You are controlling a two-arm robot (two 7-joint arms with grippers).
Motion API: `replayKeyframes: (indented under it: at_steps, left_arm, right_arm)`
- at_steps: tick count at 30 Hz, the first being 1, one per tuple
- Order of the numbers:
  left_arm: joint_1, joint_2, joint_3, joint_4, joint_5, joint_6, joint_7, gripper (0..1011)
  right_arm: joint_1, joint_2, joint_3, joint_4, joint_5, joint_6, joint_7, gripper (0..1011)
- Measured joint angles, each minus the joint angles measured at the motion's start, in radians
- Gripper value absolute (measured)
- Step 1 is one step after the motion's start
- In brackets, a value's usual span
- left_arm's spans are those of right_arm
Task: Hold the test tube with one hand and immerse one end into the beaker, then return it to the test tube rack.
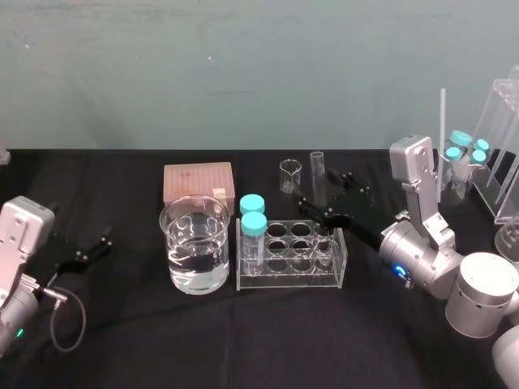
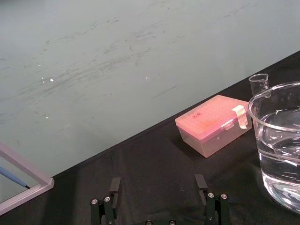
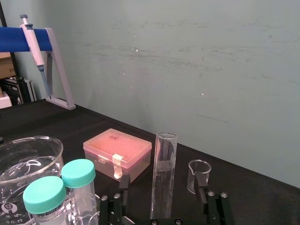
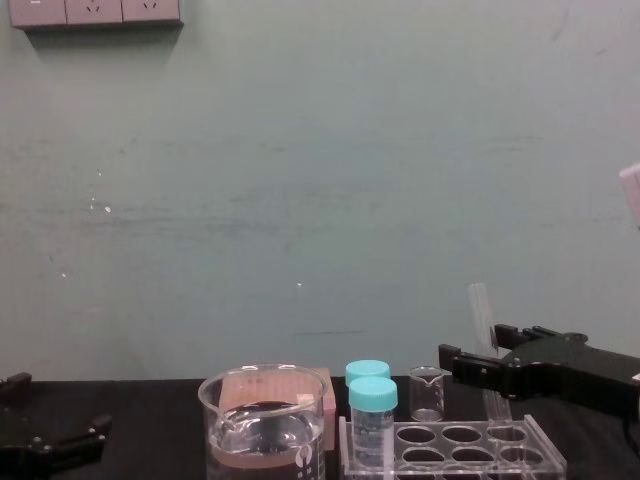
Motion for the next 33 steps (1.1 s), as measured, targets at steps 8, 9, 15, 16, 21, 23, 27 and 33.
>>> replayKeyframes:
  at_steps: [8, 9, 15, 16, 21, 23, 27, 33]
  left_arm:
    - [0.0, 0.0, 0.0, 0.0, 0.0, 0.0, 0.0, 1000]
    - [0.0, 0.0, 0.0, 0.0, 0.0, 0.0, 0.0, 1000]
    - [0.0, 0.0, 0.0, 0.0, 0.0, 0.0, 0.0, 1000]
    - [0.0, 0.0, 0.0, 0.0, 0.0, 0.0, 0.0, 1000]
    - [0.0, 0.0, 0.0, 0.0, 0.0, 0.0, 0.0, 1000]
    - [0.0, 0.0, 0.0, 0.0, 0.0, 0.0, 0.0, 1000]
    - [0.0, 0.0, 0.0, 0.0, 0.0, 0.0, 0.0, 1000]
    - [0.0, 0.0, 0.0, 0.0, 0.0, 0.0, 0.0, 1000]
  right_arm:
    - [0.0, 0.0, 0.0, 0.0, 0.001, 0.0, -0.001, 664]
    - [0.0, 0.0, -0.001, 0.0, 0.001, 0.0, -0.001, 653]
    - [0.0, 0.0, -0.001, 0.0, 0.002, 0.0, -0.001, 421]
    - [0.0, 0.0, -0.001, 0.0, 0.002, 0.0, -0.001, 381]
    - [0.0, 0.0, -0.001, 0.0, 0.003, -0.001, -0.001, 244]
    - [0.0, 0.0, -0.001, 0.0, 0.003, -0.001, -0.001, 226]
    - [0.0, 0.0, 0.0, 0.0, 0.003, -0.001, 0.0, 226]
    - [-0.007, -0.008, 0.01, -0.002, -0.002, -0.023, 0.025, 226]
